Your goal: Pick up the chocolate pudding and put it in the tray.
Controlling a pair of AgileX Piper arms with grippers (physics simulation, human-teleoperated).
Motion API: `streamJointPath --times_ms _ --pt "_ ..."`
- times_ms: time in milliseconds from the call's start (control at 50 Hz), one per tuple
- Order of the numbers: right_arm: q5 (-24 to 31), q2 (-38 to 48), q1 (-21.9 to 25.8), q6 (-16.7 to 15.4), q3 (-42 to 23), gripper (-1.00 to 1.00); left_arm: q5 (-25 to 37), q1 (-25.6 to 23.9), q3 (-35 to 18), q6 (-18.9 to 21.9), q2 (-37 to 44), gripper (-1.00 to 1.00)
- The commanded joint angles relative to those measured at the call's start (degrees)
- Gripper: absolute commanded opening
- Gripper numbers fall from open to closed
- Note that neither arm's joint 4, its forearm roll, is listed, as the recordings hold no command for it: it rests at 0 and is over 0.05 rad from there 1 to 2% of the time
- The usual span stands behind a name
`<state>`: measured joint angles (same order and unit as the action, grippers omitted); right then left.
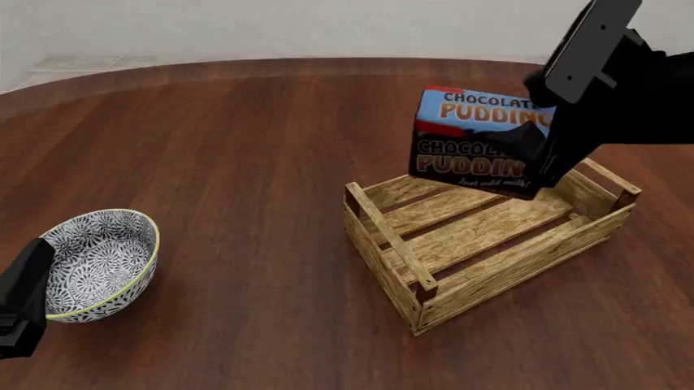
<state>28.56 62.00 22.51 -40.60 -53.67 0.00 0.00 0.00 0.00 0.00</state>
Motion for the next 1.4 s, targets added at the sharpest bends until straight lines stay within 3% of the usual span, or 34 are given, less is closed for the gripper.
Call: streamJointPath --times_ms 20,1400 --pt "-0.64 -2.39 -0.41 2.22 3.65 -1.0 0.0 0.0 0.0 0.0 0.0 1.0" --pt "-11.29 5.1 2.3 7.13 10.09 -1.0 0.0 0.0 0.0 0.0 0.0 1.0"
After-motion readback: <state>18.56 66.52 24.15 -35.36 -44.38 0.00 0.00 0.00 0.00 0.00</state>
